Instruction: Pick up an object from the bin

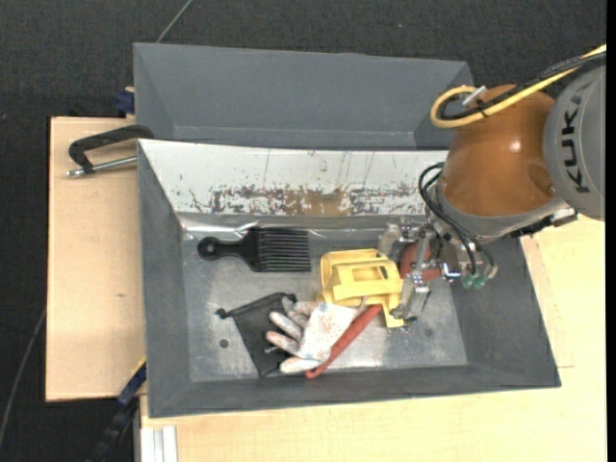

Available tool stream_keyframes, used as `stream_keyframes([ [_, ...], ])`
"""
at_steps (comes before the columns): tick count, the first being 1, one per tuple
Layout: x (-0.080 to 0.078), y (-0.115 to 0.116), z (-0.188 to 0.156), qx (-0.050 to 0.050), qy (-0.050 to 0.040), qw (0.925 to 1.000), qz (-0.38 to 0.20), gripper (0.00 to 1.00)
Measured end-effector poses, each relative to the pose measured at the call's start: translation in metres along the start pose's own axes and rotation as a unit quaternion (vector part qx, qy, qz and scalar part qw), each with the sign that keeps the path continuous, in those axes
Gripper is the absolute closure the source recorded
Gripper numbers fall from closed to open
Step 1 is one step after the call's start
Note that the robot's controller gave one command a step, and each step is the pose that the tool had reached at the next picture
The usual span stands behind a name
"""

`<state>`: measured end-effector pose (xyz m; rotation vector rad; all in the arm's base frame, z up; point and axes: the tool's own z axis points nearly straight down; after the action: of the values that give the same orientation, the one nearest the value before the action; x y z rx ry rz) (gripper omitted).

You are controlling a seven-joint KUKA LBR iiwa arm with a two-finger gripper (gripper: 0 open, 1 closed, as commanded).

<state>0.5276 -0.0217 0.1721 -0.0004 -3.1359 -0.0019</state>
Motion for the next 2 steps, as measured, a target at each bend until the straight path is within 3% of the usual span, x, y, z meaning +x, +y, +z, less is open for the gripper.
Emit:
stream_keyframes([
  [1,-0.002,0.0,-0.005,0.0,-0.0043,1.0,0.0,0.0],
  [2,0.002,-0.009,-0.055,0.0,-0.0008,1.0,-0.001,0.0],
])
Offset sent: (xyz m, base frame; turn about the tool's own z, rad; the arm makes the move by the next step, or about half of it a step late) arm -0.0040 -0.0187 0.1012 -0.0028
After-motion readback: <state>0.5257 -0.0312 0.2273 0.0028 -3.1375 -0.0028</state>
